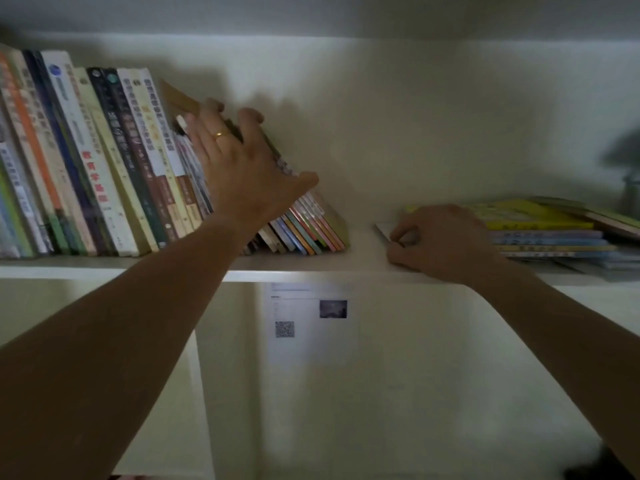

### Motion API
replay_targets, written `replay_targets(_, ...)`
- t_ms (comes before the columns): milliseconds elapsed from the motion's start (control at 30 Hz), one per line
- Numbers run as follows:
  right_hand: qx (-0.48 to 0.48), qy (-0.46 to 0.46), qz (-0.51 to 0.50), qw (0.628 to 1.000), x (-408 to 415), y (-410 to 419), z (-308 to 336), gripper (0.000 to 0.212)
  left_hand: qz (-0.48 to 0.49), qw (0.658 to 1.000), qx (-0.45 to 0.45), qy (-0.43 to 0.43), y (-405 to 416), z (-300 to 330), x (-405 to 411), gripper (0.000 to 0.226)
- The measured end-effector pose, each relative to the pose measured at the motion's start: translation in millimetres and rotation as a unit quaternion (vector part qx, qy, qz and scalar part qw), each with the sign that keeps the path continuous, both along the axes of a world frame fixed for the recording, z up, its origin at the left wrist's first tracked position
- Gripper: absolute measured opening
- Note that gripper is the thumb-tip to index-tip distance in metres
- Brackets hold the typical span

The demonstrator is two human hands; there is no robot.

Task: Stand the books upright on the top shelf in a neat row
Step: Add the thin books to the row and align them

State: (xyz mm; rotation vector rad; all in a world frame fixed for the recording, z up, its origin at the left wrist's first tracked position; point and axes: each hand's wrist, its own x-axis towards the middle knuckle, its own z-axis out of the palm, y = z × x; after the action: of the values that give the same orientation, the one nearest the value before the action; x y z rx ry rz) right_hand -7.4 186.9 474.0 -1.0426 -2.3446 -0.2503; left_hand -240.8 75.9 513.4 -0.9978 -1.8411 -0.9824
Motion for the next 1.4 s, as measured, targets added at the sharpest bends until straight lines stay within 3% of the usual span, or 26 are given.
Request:
replay_targets(100, -0.051, 0.06, 0.118, 0.99, 15, -2, -7, 0.033, 0.011, 1.0, -0.017, -0.003, -4, -2, 5, 0.106)
replay_targets(167, 0.004, 0.118, 0.166, 0.979, 34, -13, -25, 0.023, 0.013, 1.0, -0.019, 0.019, -4, -4, 3, 0.107)
replay_targets(233, 0.105, 0.155, 0.161, 0.969, 64, -27, -49, 0.016, 0.012, 0.999, -0.015, 0.028, -3, -6, -3, 0.112)
replay_targets(333, 0.125, 0.15, 0.1, 0.976, 115, -29, -74, 0.019, -0.002, 1.0, -0.006, 0.015, -1, -12, 2, 0.124)
replay_targets(400, 0.096, 0.164, 0.047, 0.981, 141, -15, -81, 0.027, -0.037, 0.995, -0.011, 0.097, 2, -23, 26, 0.112)
replay_targets(500, 0.094, 0.201, 0.003, 0.975, 160, -1, -83, 0.027, -0.18, 0.942, -0.051, 0.278, 26, -41, 73, 0.081)
replay_targets(533, 0.095, 0.197, 0.006, 0.976, 163, 0, -85, 0.026, -0.232, 0.93, -0.095, 0.271, 35, -44, 90, 0.078)
replay_targets(600, 0.092, 0.191, 0.012, 0.977, 172, -3, -85, 0.024, -0.311, 0.915, -0.184, 0.177, 53, -45, 120, 0.082)
replay_targets(733, 0.167, 0.244, -0.096, 0.951, 218, 9, -57, 0.014, -0.354, 0.888, -0.279, 0.093, 78, -58, 150, 0.085)
replay_targets(833, 0.122, 0.222, -0.217, 0.943, 256, 36, -25, 0.033, -0.382, 0.881, -0.274, 0.053, 85, -71, 150, 0.075)
replay_targets(1000, 0.019, 0.091, -0.209, 0.974, 250, 74, -3, 0.052, -0.425, 0.868, -0.255, 0.004, 90, -74, 149, 0.068)
replay_targets(1133, 0.003, -0.003, -0.214, 0.977, 244, 104, 10, 0.051, -0.386, 0.891, -0.236, -0.019, 93, -72, 150, 0.066)
replay_targets(1233, 0.057, -0.097, -0.251, 0.961, 243, 121, 15, 0.03, -0.345, 0.909, -0.233, -0.011, 92, -67, 156, 0.073)
replay_targets(1333, 0.1, -0.074, -0.26, 0.957, 241, 126, 15, 0.032, -0.192, 0.944, -0.225, 0.146, 98, -54, 175, 0.095)
replay_targets(1400, 0.158, -0.021, -0.268, 0.95, 245, 121, 18, 0.037, -0.17, 0.935, -0.212, 0.229, 105, -49, 189, 0.092)
